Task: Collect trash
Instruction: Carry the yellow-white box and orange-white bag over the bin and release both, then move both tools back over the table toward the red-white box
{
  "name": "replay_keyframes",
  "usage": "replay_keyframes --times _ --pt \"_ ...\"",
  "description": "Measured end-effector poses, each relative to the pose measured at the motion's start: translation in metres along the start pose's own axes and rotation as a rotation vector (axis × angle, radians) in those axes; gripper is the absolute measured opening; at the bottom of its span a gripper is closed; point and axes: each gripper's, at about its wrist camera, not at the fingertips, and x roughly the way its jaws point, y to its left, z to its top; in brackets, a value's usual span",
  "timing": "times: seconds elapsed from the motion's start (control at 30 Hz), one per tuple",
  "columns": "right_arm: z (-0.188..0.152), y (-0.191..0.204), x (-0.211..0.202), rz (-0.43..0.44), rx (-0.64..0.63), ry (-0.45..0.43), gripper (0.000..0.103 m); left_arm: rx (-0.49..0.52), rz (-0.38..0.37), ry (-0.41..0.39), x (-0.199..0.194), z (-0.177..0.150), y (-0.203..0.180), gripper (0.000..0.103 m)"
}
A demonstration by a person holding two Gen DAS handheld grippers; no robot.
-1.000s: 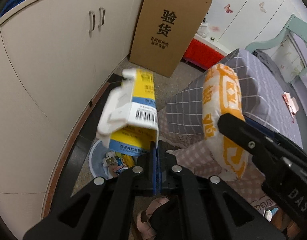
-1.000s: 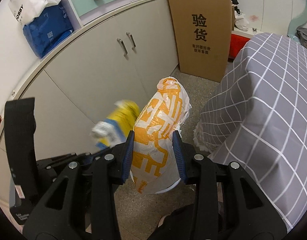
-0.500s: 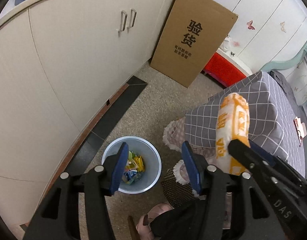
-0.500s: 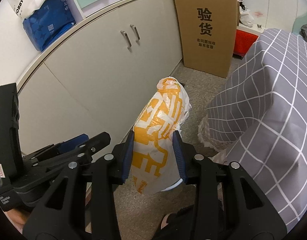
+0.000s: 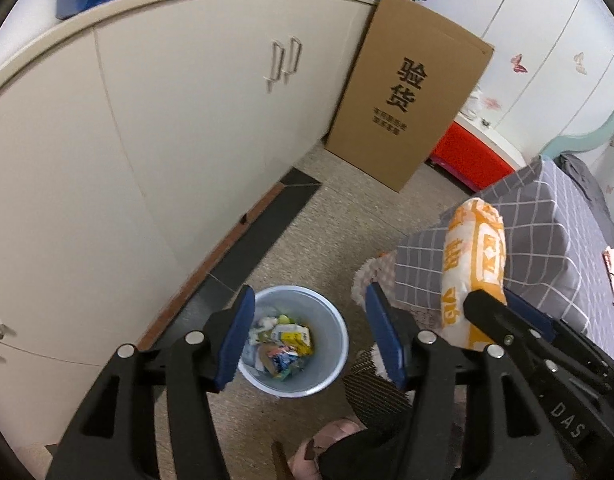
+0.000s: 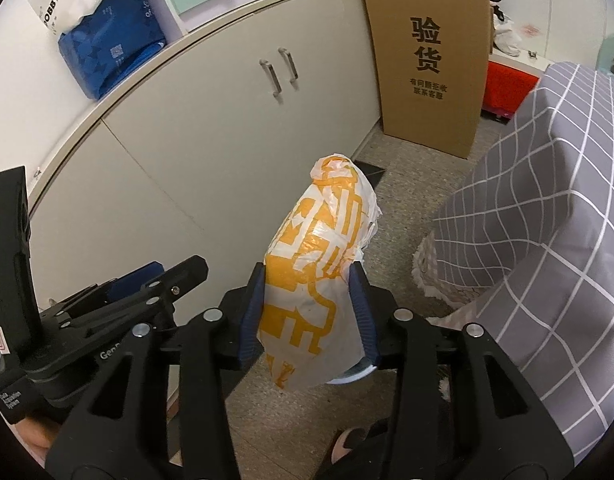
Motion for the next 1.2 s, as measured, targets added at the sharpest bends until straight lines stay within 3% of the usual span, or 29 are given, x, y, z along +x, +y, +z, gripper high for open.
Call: replay_keyframes --times 0.1,0.3,0.5,0.7,0.87,1.03,1.2 --pt "0.0 -0.001 0.003 -0.003 0.011 -0.02 0.075 -0.003 0.068 -0.034 -0.007 0.001 0.004 0.061" --pt "-0.002 -0.01 0.002 -0.001 0.036 -0.016 0.075 -0.009 0.117 -0.05 -0.015 0.003 0.01 0.062" --pt "0.002 -0.02 -0.021 -0.029 0.04 -0.07 0.075 0.001 0.102 -0.059 -0.021 0.005 0.0 0.063" --pt "0.01 -0.046 -0.065 -0.054 0.074 -0.163 0.075 0.041 0.059 -0.091 -0.038 0.01 -0.034 0.064" --pt "0.014 -0.084 -0.108 -0.084 0.121 -0.252 0.075 0.106 -0.006 -0.12 -0.053 0.017 -0.086 0.064" --pt "0.012 -0.152 -0.162 -0.146 0.207 -0.335 0.075 0.208 -0.102 -0.133 -0.063 0.022 -0.17 0.064" --pt "-0.001 -0.238 -0.214 -0.264 0.311 -0.399 0.075 0.34 -0.19 -0.126 -0.063 0.013 -0.272 0.064"
